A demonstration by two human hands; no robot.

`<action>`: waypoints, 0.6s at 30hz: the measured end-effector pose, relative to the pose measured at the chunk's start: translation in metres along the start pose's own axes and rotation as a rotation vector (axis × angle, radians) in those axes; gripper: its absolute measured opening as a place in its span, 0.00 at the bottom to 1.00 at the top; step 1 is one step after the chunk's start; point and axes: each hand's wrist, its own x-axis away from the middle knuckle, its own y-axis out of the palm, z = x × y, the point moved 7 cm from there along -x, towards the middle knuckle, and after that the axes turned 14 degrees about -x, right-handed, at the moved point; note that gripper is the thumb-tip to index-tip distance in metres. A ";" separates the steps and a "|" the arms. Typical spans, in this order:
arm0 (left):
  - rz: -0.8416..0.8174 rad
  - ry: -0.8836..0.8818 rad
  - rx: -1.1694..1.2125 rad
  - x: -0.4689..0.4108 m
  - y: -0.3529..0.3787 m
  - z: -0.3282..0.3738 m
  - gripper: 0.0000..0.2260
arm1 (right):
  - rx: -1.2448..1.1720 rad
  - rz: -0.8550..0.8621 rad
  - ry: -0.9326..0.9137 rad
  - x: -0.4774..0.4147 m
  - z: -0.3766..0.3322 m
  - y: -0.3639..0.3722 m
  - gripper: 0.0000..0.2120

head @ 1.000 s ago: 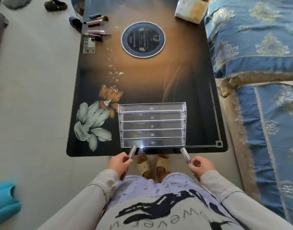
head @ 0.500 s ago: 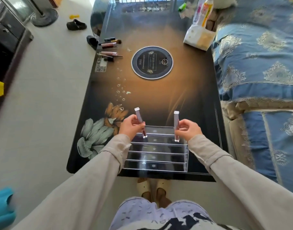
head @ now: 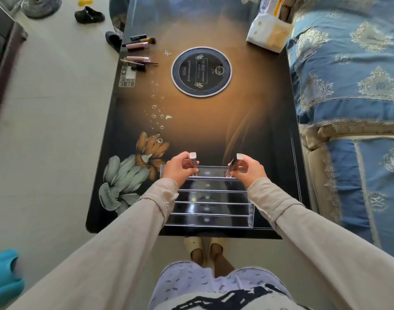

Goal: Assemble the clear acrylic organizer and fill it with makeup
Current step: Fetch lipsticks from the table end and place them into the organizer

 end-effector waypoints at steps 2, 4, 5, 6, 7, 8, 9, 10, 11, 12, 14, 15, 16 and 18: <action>-0.005 0.014 -0.022 0.001 0.000 -0.003 0.17 | 0.026 -0.008 0.011 0.000 0.002 0.001 0.13; -0.017 0.022 -0.033 0.001 -0.001 -0.006 0.15 | 0.048 -0.014 0.010 0.000 0.003 0.003 0.11; -0.023 0.024 -0.042 0.001 -0.002 -0.007 0.13 | 0.054 -0.015 0.009 -0.001 0.003 0.004 0.10; -0.027 0.026 -0.057 0.000 -0.003 -0.007 0.11 | 0.055 -0.018 0.009 -0.001 0.002 0.005 0.10; -0.029 0.034 -0.069 0.000 -0.003 -0.007 0.10 | 0.057 -0.022 0.011 -0.001 0.001 0.007 0.11; -0.033 0.043 -0.079 -0.001 -0.004 -0.007 0.10 | 0.063 -0.027 0.013 -0.001 0.000 0.009 0.11; -0.038 0.052 -0.087 -0.001 -0.004 -0.007 0.10 | 0.079 -0.031 0.013 -0.001 -0.001 0.010 0.12; -0.046 0.057 -0.097 -0.002 -0.004 -0.006 0.10 | 0.103 -0.035 0.010 -0.001 -0.002 0.012 0.12; -0.055 0.060 -0.106 -0.002 -0.004 -0.006 0.11 | 0.127 -0.038 0.006 -0.001 -0.003 0.014 0.12; -0.060 0.060 -0.115 -0.003 -0.004 -0.006 0.11 | 0.145 -0.041 -0.001 -0.001 -0.004 0.015 0.12; -0.068 0.065 -0.136 -0.003 -0.005 -0.006 0.11 | 0.164 -0.044 -0.010 0.000 -0.004 0.016 0.11; -0.067 0.072 -0.149 -0.003 -0.006 -0.005 0.10 | 0.171 -0.045 -0.012 0.001 -0.004 0.016 0.10; -0.068 0.080 -0.164 -0.002 -0.006 -0.005 0.10 | 0.176 -0.044 -0.013 0.001 -0.004 0.016 0.10; -0.083 0.087 -0.177 -0.001 -0.007 -0.005 0.10 | 0.167 -0.038 -0.009 0.003 -0.004 0.013 0.10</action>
